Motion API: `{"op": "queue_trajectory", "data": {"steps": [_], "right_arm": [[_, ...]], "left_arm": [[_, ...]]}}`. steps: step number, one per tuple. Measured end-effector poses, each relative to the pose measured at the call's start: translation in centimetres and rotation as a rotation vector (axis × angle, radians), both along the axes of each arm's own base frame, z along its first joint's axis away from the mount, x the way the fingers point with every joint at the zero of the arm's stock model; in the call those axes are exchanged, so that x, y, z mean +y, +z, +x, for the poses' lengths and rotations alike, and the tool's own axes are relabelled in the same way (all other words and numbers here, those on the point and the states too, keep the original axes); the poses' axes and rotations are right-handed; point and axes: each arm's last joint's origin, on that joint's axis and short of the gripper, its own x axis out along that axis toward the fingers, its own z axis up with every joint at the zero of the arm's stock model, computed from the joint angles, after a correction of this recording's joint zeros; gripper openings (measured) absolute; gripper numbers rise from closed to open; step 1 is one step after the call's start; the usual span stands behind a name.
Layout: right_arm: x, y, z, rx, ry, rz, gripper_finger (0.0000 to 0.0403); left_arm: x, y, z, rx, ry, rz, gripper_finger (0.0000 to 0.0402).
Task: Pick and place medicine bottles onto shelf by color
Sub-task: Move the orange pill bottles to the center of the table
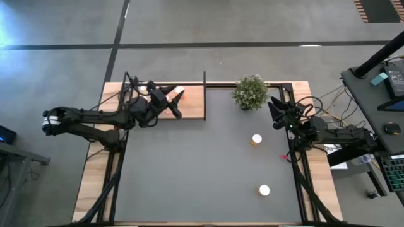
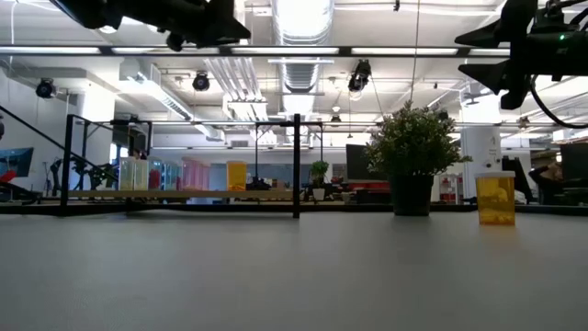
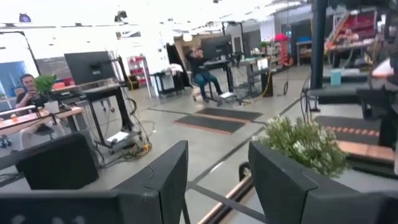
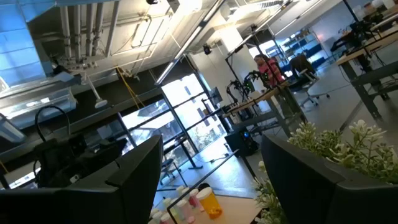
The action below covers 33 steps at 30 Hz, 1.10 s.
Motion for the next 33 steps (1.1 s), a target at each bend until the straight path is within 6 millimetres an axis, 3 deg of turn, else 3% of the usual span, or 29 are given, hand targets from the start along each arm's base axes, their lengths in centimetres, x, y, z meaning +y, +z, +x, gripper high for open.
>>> {"op": "queue_trajectory", "data": {"steps": [5,14,18,25,33], "right_arm": [[0.0,0.5,-0.3,-0.047,-0.018,-0.013,0.026],[0.0,2.0,-1.2,-0.331,0.047,0.068,0.026],[0.0,2.0,-1.2,-0.293,0.021,0.022,0.026],[0.1,2.3,-1.4,-0.49,0.161,0.181,0.026],[0.1,2.2,-1.4,-0.432,0.128,0.129,0.026]], "left_arm": [[-0.2,1.3,-1.8,-0.073,0.002,0.01,0.0154],[-0.8,3.9,-5.4,-0.231,-0.001,0.024,0.0154],[-0.9,4.0,-6.2,-0.32,-0.025,-0.044,0.0154],[-0.8,3.1,-5.6,-0.333,-0.05,-0.112,0.0154],[-0.7,2.1,-4.1,-0.368,-0.099,-0.222,0.0154]]}}
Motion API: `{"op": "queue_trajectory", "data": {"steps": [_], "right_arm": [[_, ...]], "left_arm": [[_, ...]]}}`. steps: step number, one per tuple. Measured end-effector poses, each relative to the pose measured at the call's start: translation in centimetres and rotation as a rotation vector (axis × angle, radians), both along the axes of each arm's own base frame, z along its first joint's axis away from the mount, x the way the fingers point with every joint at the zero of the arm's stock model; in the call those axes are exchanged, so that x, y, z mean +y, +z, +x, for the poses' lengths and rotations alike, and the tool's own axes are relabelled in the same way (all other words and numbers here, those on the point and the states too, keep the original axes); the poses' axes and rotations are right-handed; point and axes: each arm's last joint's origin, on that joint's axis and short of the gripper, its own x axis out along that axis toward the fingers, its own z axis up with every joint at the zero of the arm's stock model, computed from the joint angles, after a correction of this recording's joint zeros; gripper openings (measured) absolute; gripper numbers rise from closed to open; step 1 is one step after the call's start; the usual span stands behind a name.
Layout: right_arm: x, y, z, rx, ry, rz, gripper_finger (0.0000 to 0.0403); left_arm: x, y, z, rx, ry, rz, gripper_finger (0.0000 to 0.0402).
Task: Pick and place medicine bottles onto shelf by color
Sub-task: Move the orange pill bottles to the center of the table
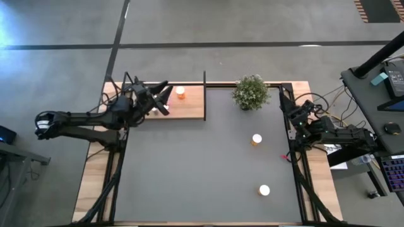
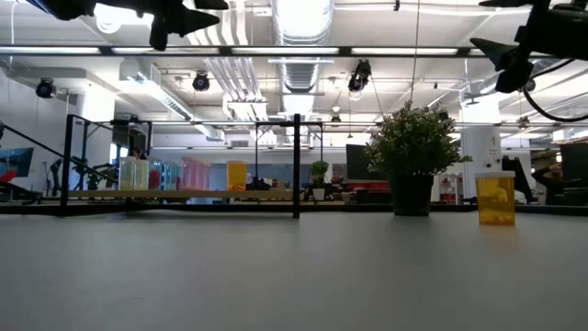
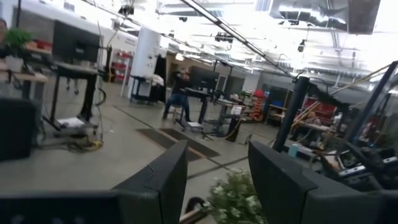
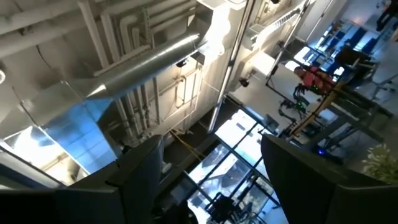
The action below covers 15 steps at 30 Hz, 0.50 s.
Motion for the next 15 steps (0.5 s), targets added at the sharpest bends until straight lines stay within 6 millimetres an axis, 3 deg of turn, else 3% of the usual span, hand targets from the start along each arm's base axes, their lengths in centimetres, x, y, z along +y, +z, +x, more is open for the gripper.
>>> {"op": "queue_trajectory", "data": {"steps": [8,15], "right_arm": [[0.2,0.3,0.0,-0.005,0.058,-0.052,0.026],[0.5,3.4,0.0,0.038,0.074,-0.204,0.026]], "left_arm": [[0.0,0.0,0.1,-0.032,-0.022,-0.033,0.0154],[-0.1,0.3,-0.2,-0.044,-0.023,-0.031,0.0154]]}}
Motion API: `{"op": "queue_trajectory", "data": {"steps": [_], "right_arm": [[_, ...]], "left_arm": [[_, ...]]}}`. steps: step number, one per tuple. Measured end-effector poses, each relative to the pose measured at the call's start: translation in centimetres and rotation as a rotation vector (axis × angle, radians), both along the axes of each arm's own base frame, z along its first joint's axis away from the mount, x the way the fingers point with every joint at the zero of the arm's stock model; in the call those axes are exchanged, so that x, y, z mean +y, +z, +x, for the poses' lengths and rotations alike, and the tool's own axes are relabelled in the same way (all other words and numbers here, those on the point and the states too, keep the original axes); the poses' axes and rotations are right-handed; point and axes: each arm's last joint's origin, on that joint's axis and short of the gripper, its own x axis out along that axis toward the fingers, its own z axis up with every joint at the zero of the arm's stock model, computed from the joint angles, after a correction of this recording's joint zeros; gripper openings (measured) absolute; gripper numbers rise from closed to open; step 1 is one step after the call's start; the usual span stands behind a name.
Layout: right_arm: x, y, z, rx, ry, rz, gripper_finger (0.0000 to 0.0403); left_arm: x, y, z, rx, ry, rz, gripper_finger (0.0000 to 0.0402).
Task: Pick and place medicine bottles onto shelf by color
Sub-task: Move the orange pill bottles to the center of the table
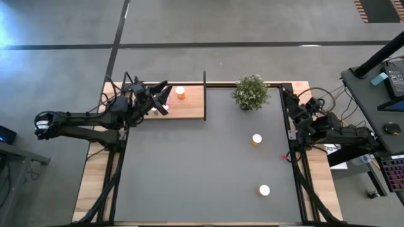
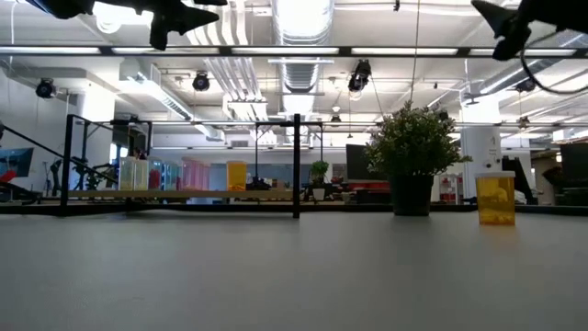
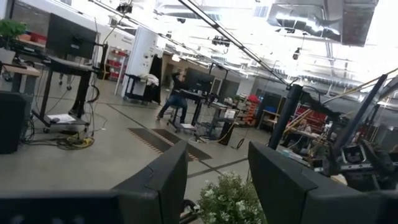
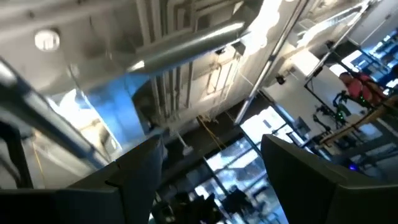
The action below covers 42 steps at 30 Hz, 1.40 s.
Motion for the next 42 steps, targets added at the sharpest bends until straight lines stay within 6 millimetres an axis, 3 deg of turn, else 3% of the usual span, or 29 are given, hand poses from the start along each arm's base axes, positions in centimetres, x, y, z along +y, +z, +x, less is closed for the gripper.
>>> {"op": "queue_trajectory", "data": {"steps": [4,8,18,20,22,24,28,35,42], "right_arm": [[0.0,2.2,0.6,0.148,0.017,-0.017,0.026],[0.0,4.2,0.9,0.452,0.036,0.076,0.026],[0.1,6.9,0.0,1.065,0.068,0.678,0.026],[0.2,6.9,0.5,1.172,0.079,0.761,0.026],[0.1,6.3,2.6,1.296,0.051,0.83,0.026],[0.0,5.6,4.4,1.38,0.039,0.854,0.026],[0.0,5.0,6.1,1.475,0.051,0.831,0.026],[0.1,3.7,8.2,1.626,0.143,0.807,0.026],[0.1,2.5,9.1,1.718,0.155,0.801,0.026]], "left_arm": [[0.0,0.0,0.0,-0.001,0.0,0.0,0.0154],[0.0,0.0,-0.1,-0.002,0.0,0.001,0.0154],[-0.1,0.1,-0.1,-0.003,-0.013,0.004,0.0154],[-0.1,0.1,-0.1,-0.002,-0.013,0.004,0.0154],[-0.1,0.1,-0.1,-0.002,-0.013,0.004,0.0154],[-0.1,0.0,-0.1,0.003,-0.013,0.004,0.0154],[-0.1,-0.3,0.0,0.038,-0.014,-0.001,0.0154],[-0.3,-0.7,0.1,0.08,-0.026,-0.007,0.0154],[-0.3,-0.5,-0.1,0.068,-0.026,-0.005,0.0154]]}}
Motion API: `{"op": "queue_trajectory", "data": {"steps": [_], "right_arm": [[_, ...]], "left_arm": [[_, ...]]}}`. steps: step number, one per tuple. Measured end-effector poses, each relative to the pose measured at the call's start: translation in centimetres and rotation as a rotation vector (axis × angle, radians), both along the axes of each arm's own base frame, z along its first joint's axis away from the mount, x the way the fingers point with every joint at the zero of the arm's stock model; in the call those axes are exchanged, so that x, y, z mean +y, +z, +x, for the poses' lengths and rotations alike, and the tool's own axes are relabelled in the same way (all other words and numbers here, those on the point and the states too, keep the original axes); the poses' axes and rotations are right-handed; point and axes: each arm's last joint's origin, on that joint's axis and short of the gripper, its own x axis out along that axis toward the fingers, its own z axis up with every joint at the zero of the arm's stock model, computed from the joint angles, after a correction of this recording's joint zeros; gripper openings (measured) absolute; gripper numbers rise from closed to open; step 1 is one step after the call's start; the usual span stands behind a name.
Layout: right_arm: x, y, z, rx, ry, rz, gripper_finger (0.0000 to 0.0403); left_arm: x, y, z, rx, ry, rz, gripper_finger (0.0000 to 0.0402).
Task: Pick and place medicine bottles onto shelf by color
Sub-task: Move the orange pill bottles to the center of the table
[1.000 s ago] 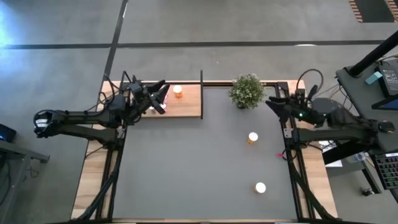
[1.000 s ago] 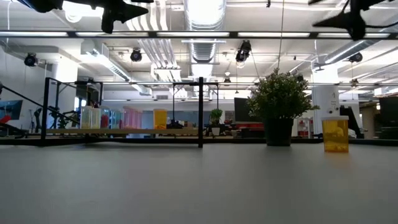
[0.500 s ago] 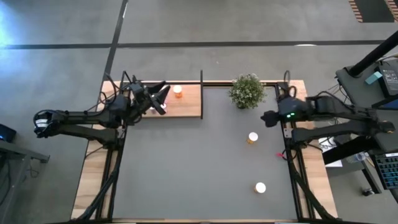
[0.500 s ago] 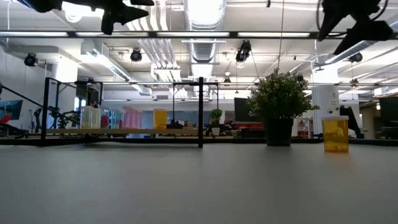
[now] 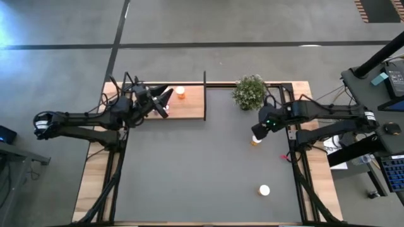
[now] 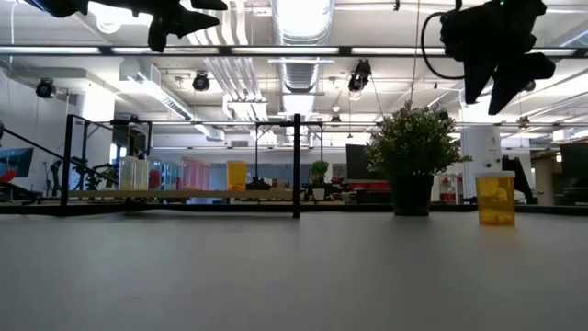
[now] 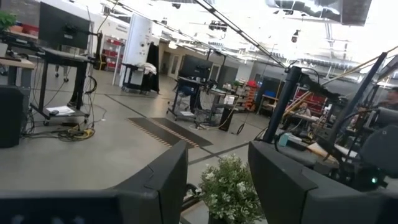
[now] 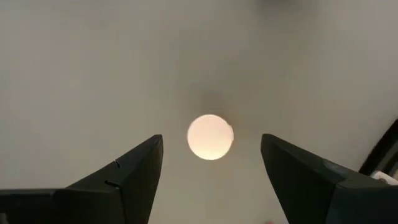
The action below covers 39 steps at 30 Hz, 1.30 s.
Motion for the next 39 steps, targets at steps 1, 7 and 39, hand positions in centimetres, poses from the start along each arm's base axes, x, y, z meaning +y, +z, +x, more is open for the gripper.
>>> {"op": "queue_trajectory", "data": {"steps": [1,7,39], "right_arm": [[0.0,-0.1,0.1,0.014,0.0,0.001,0.026],[0.0,-0.5,0.4,0.047,-0.007,0.015,0.026],[0.0,-4.3,3.7,0.241,0.074,0.081,0.0352]], "left_arm": [[0.0,0.0,-0.1,-0.003,-0.001,0.0,0.0154],[-0.1,0.3,-0.4,-0.016,-0.005,0.003,0.0154],[-0.4,0.3,-2.7,0.071,-0.006,-0.007,0.0154]]}}
